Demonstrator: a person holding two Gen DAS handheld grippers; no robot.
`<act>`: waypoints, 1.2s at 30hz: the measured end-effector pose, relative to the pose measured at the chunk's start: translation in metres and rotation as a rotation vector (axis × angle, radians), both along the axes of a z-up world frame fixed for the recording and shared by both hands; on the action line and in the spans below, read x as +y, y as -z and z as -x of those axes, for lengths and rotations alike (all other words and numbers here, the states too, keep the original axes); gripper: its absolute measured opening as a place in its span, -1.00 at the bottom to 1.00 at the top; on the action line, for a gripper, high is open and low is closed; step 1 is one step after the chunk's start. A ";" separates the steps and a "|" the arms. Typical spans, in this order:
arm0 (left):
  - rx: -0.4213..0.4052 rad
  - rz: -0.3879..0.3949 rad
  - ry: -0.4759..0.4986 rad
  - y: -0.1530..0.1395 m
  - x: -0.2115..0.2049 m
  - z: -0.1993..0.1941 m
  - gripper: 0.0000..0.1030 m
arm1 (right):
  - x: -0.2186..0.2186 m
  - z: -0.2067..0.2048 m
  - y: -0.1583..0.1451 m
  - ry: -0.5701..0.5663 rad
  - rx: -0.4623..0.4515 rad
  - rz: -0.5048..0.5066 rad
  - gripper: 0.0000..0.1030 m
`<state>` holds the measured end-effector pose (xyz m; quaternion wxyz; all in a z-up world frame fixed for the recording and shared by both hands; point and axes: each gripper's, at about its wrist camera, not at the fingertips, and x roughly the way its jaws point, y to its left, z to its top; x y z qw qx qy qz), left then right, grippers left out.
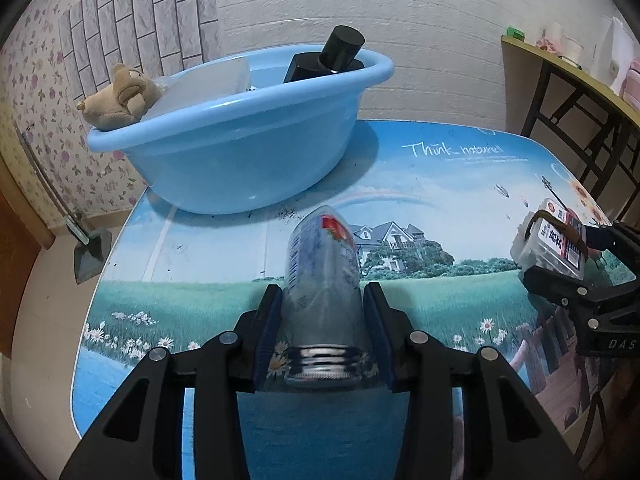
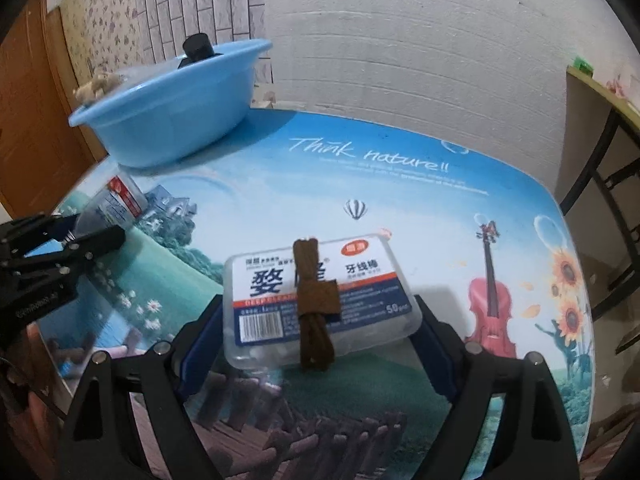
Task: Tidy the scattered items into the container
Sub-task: 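Carry the glass bottle and toothpick box over the basin with both tools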
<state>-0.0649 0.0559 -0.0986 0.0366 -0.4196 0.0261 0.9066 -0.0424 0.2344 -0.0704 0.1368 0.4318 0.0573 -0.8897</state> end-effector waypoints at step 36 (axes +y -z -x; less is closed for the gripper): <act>0.289 -0.070 -0.004 -0.126 -0.033 -0.002 -0.26 | -0.048 0.018 -0.096 -0.165 0.224 0.173 0.65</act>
